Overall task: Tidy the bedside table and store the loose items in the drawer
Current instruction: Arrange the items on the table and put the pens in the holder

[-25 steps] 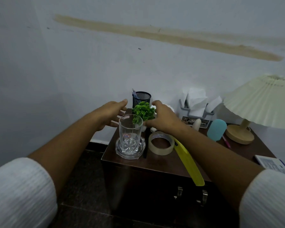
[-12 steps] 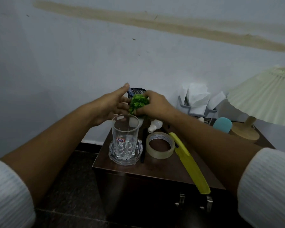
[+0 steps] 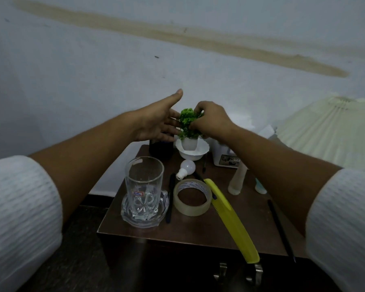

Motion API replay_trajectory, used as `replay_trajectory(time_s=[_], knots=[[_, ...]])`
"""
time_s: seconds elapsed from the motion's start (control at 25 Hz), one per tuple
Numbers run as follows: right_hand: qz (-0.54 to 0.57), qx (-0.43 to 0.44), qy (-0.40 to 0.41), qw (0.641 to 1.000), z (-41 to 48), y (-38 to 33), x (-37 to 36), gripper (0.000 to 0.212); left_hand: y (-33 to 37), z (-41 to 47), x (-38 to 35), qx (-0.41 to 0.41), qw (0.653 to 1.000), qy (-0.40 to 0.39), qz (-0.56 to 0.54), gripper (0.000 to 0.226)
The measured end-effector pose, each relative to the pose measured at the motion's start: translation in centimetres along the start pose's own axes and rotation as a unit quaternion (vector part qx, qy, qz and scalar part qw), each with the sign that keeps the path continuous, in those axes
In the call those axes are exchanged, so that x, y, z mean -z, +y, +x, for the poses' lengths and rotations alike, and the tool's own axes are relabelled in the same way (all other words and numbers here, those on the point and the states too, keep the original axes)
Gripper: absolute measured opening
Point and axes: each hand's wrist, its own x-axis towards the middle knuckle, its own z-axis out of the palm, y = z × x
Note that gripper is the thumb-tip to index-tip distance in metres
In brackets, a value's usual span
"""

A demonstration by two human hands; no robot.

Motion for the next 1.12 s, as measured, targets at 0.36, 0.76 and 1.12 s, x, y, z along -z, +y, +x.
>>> replay_trajectory(time_s=[0.36,0.76,1.12], knots=[[-0.067,-0.036,-0.028,0.997,1.3,3.3,-2.8,0.029,-1.4,3.1,-0.7,0.035,0.998,-0.053,-0.019,0.113],[-0.097,0.010,-0.032,0.995,-3.3,0.1,-0.1,0.051,-0.9,-3.5,0.5,0.023,1.000,-0.003,-0.008,0.104],[0.065,-0.067,-0.134,0.987,-15.4,-1.5,-4.3,0.048,-8.2,-15.3,-0.7,0.044,0.973,0.216,-0.068,0.053]])
